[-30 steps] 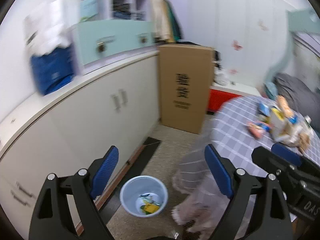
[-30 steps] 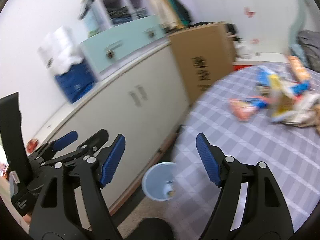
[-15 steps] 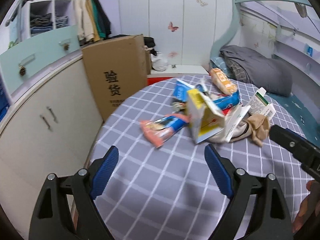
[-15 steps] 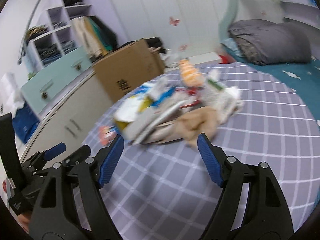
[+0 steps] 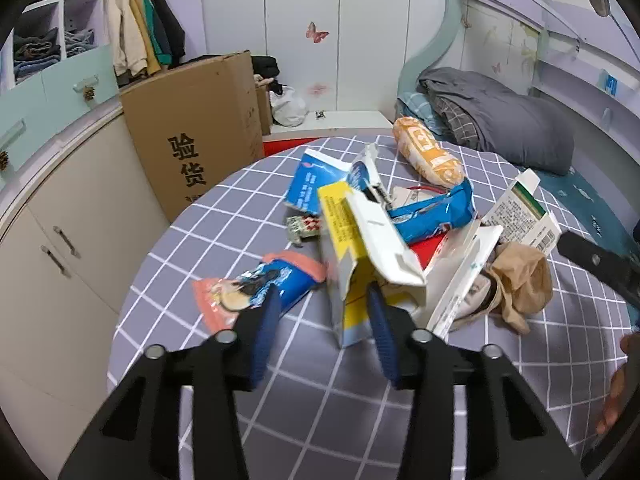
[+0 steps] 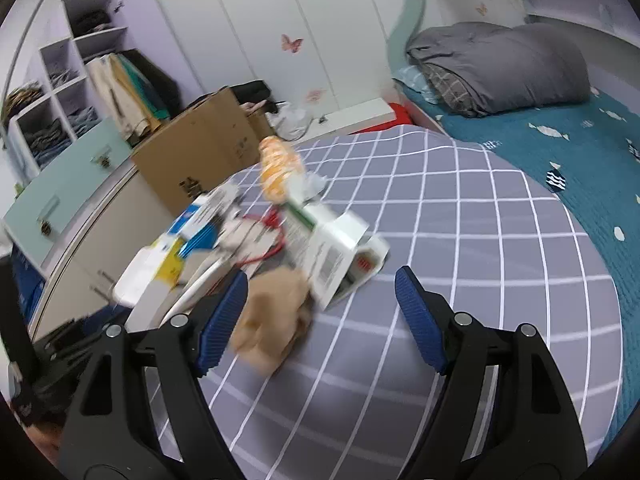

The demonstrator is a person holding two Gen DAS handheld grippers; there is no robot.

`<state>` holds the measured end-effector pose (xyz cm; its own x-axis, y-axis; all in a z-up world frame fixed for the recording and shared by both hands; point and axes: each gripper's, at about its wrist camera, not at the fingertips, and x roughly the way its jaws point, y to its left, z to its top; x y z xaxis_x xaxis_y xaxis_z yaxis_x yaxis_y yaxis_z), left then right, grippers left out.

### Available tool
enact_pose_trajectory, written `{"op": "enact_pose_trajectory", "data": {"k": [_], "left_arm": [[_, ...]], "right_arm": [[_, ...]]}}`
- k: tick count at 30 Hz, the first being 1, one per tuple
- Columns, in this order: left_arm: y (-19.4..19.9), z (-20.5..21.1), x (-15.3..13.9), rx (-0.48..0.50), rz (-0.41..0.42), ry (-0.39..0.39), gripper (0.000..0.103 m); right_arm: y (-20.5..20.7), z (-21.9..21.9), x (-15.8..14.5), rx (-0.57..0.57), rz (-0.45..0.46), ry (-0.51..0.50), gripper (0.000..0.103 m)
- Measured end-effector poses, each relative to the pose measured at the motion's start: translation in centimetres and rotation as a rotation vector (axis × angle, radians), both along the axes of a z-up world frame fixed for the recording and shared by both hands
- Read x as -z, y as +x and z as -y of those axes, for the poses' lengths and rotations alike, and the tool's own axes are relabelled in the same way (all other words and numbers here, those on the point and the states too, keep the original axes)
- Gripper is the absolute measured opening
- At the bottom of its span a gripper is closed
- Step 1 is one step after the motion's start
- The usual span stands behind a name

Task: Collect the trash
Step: 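Grasp the white-green carton with the right tool while the left tool grasps the yellow-white carton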

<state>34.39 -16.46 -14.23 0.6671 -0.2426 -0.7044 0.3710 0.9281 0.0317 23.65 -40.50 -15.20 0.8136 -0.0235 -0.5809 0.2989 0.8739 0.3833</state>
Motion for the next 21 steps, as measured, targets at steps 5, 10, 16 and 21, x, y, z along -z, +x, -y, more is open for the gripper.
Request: {"op": "enact_pose_trajectory", "data": {"k": [5, 10, 16, 21], "left_arm": [[0.7, 0.4, -0.4, 0.028, -0.004, -0.037, 0.003], [-0.1, 0.5, -1.8, 0.030, 0.079, -0.049, 0.002], [-0.8, -0.7, -3.5, 0.009, 0.115, -0.102, 0.002], [-1.9, -2.7, -4.9, -0.009, 0.143, -0.157, 0.002]], "right_arm": [[2.6, 1.3, 0.7, 0.006, -0.045, 0.005, 0.075], [4.6, 1.9, 1.3, -0.034, -0.080, 0.034, 0.075], [5.3, 1.5, 1.4, -0.075, -0.100, 0.034, 0.046], [3.7, 1.1, 0.1, -0.042, -0.047, -0.019, 0.039]]}}
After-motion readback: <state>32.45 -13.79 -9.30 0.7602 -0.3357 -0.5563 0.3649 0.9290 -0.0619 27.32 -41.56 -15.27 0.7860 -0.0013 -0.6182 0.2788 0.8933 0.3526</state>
